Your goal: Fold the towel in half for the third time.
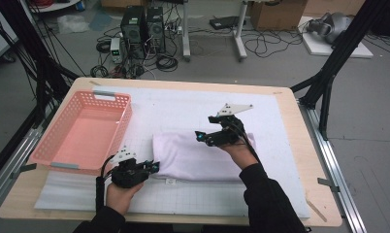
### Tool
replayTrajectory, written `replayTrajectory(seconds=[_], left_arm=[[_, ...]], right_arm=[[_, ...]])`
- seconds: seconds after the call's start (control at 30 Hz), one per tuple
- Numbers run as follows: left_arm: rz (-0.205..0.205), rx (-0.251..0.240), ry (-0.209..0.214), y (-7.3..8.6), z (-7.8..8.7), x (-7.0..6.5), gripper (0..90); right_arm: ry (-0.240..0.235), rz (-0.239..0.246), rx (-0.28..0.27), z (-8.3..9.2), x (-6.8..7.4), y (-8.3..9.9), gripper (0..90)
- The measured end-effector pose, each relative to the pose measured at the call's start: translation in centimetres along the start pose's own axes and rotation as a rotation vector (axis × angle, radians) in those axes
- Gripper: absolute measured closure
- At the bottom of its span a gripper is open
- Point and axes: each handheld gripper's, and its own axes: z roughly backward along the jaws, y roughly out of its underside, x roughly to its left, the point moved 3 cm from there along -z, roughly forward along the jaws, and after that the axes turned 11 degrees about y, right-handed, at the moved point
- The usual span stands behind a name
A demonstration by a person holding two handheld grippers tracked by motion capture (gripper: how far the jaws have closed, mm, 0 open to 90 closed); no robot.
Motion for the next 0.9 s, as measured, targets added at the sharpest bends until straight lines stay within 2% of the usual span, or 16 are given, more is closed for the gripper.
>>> replayTrajectory(seconds=[0.47,0.57,0.63,0.77,0.9], left_arm=[[0.011,0.004,0.005,0.0,0.1,0.2,80.5],[0.014,0.003,0.007,0.1,0.1,0.2,80.5],[0.016,0.003,0.007,0.1,0.1,0.2,80.5],[0.015,0.006,0.009,0.1,0.1,0.2,80.5],[0.021,0.005,0.011,0.2,0.1,0.3,80.5]], right_arm=[[-0.066,0.085,0.122,-6.8,3.2,-2.5,18.0],[-0.086,0.113,0.125,-8.1,3.8,-2.9,21.0],[-0.093,0.126,0.132,-8.9,4.1,-2.9,22.1],[-0.100,0.120,0.179,-10.6,4.4,-2.5,22.2],[-0.107,0.144,0.211,-12.0,5.0,-2.4,23.2]])
